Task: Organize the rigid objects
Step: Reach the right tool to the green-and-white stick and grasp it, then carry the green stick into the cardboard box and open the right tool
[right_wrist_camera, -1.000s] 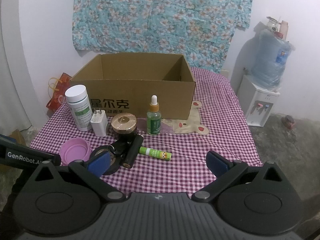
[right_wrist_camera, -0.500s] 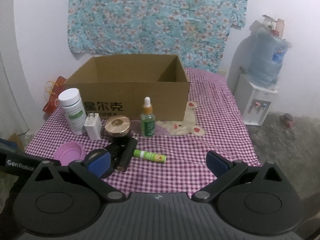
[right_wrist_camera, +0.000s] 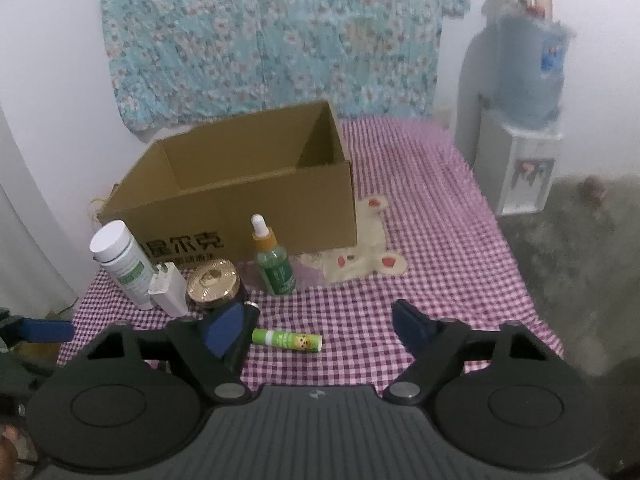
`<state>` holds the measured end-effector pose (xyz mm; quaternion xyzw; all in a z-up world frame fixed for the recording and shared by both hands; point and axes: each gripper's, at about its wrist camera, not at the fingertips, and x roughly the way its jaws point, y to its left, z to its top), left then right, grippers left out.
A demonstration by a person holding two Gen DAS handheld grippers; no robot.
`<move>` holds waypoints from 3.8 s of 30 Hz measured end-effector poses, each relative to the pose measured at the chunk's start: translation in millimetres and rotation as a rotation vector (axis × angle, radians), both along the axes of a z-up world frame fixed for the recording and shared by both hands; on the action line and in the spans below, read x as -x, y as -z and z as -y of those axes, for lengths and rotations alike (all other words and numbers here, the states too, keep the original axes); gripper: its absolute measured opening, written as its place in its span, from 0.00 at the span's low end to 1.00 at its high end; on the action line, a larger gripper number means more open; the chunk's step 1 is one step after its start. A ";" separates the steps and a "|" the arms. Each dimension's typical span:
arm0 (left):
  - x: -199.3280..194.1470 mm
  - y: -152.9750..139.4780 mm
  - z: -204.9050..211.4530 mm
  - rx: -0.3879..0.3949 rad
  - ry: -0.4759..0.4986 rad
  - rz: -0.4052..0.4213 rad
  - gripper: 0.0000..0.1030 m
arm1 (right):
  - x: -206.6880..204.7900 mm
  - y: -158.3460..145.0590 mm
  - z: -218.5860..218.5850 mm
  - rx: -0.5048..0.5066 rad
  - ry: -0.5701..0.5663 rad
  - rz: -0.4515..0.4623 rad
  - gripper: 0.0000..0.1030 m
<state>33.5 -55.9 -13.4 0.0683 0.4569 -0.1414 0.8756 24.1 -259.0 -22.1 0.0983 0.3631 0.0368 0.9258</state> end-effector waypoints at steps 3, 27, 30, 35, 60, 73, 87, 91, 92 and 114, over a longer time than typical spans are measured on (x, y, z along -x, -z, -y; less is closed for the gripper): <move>-6.9 6.7 14.6 0.018 0.069 -0.016 0.81 | -11.8 10.2 1.7 -0.006 -0.043 -0.025 0.67; -43.1 65.6 70.7 0.042 0.285 -0.232 0.49 | -86.1 79.1 24.0 -0.252 -0.385 -0.294 0.37; -46.4 69.3 73.1 0.040 0.282 -0.239 0.49 | -86.0 79.9 26.9 -0.311 -0.377 -0.340 0.37; -52.7 72.2 76.6 0.039 0.283 -0.229 0.49 | -88.3 80.9 25.8 -0.367 -0.385 -0.389 0.36; -33.2 24.5 70.5 0.015 0.287 -0.066 0.41 | -61.9 45.9 20.6 -0.469 -0.322 -0.340 0.16; -25.4 -71.0 19.3 0.029 0.150 0.192 0.41 | -67.7 -66.9 -41.0 -0.362 -0.457 -0.105 0.16; -148.9 -75.9 -31.2 0.050 -0.001 0.068 0.41 | -200.6 -80.5 -109.4 -0.348 -0.558 -0.194 0.16; -179.8 -56.5 -40.4 0.061 -0.023 -0.010 0.41 | -241.7 -59.4 -121.5 -0.395 -0.523 -0.303 0.16; -185.8 -50.6 -42.3 0.056 -0.027 -0.025 0.41 | -251.3 -52.7 -124.1 -0.406 -0.515 -0.328 0.16; -203.3 -43.6 -62.0 0.049 -0.108 -0.047 0.59 | -297.1 21.1 -129.8 -0.624 -0.314 -0.460 0.17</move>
